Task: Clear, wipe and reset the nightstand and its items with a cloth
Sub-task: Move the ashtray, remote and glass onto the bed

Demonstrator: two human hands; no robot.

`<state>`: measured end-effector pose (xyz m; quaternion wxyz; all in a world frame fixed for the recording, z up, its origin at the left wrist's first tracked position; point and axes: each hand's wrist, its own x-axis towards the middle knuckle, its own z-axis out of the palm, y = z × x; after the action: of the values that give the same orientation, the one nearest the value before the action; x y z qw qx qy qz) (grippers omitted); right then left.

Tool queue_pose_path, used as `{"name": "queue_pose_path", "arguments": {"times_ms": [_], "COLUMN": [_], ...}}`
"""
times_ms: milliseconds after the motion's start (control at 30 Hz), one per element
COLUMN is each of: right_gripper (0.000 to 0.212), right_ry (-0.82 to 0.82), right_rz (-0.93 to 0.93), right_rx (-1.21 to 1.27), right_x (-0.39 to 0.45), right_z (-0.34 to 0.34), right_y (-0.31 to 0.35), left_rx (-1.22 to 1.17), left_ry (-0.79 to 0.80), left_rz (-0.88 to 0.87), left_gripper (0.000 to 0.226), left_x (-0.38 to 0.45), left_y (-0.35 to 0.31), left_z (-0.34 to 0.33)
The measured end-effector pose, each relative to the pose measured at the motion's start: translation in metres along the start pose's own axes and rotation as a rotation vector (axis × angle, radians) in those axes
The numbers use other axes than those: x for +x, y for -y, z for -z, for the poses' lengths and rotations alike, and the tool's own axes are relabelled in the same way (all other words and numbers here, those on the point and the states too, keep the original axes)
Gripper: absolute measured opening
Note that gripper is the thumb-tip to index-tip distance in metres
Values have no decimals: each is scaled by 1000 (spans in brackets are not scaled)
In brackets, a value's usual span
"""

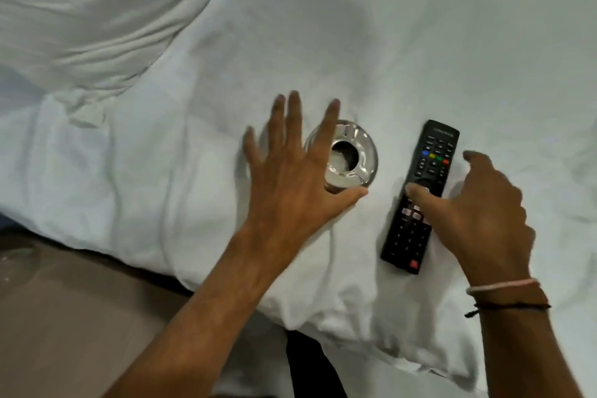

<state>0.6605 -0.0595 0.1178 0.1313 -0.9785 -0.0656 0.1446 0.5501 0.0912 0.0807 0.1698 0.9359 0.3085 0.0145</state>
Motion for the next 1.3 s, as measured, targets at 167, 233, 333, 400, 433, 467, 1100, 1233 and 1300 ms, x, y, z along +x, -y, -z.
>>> {"name": "queue_pose_path", "arguments": {"times_ms": [167, 233, 333, 400, 433, 467, 1100, 1233, 1300], "right_gripper": [76, 76, 73, 70, 69, 68, 56, 60, 54], "right_ry": [-139, -118, 15, 83, 123, 176, 536, 577, 446], "right_rz": [370, 534, 799, 934, 1007, 1072, 1412, 1316, 1236], "right_rx": [118, 190, 268, 245, 231, 214, -76, 383, 515], "right_x": [-31, -49, -103, -130, -145, -161, -342, -315, -280], "right_z": [-9, -19, -57, -79, -92, -105, -344, -269, -218], "right_y": [47, 75, 141, 169, 184, 197, 312, 297, 291], "left_rx": [15, 28, 104, 189, 234, 263, 278, 208, 176], "left_ry": [-269, -341, -419, -425, -427, -426, -557, -672, -753], "left_rz": [130, 197, 347, 400, 440, 482, 781, 697, 637], "left_gripper": [101, 95, 91, 89, 88, 87, 58, 55, 55], "left_x": [-36, -58, -119, -153, -174, -194, -399, -355, -322], "left_y": [83, 111, 176, 205, 222, 237, 363, 354, 341], "left_z": [23, 30, 43, 41, 38, 35, 7, 50, 78]}}
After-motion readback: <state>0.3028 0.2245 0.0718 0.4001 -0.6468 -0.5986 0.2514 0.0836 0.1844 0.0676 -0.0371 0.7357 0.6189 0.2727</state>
